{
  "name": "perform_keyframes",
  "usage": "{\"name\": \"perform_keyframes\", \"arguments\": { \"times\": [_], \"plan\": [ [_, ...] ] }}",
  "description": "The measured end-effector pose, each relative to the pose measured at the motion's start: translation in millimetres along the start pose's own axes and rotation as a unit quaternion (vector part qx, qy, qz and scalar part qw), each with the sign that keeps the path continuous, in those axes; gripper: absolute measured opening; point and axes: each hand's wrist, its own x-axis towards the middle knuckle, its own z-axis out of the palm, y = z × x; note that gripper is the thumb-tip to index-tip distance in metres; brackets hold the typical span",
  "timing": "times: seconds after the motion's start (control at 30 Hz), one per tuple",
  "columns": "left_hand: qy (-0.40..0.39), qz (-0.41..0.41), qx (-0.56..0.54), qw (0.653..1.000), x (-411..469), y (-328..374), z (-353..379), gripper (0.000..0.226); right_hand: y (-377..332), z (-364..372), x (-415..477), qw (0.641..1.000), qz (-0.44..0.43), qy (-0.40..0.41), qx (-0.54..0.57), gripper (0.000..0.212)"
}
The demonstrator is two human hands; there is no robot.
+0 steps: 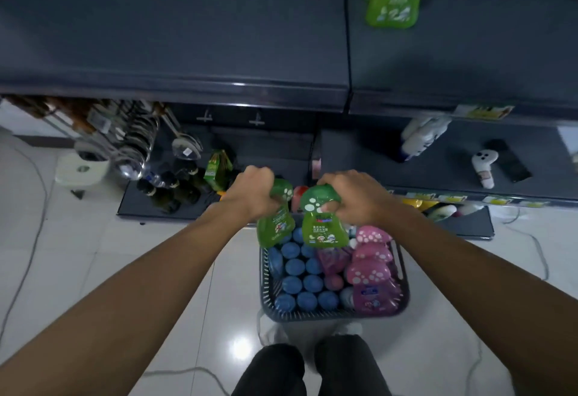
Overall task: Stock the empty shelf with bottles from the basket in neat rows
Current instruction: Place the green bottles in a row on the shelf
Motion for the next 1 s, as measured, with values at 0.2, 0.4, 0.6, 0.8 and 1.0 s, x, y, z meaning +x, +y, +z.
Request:
{"name": "perform_keyframes", "arguments": {
  "times": [0.2,0.4,0.6,0.8,1.0],
  "plan": [
    [0.043,0.066,-0.001,0.997,-15,19,-65,0.047,-6,-70,-24,0.996,0.023,0.084,-0.034,0.051],
    [0.066,0.155,0.006,0.986,-33,43,-125,0.055,-12,-137,-46,0.986,0.040,0.158,-0.031,0.051],
    [0.097,0.224,0.007,0.970,-46,73,-167,0.054,-7,-194,-68,0.974,0.045,0.218,-0.037,0.048],
    [0.124,0.273,-0.022,0.954,-52,109,-185,0.047,12,-231,-81,0.961,0.051,0.270,-0.024,0.052],
    [0.156,0.290,-0.039,0.943,-46,151,-191,0.055,40,-256,-77,0.952,0.051,0.302,-0.010,0.053]
  ]
}}
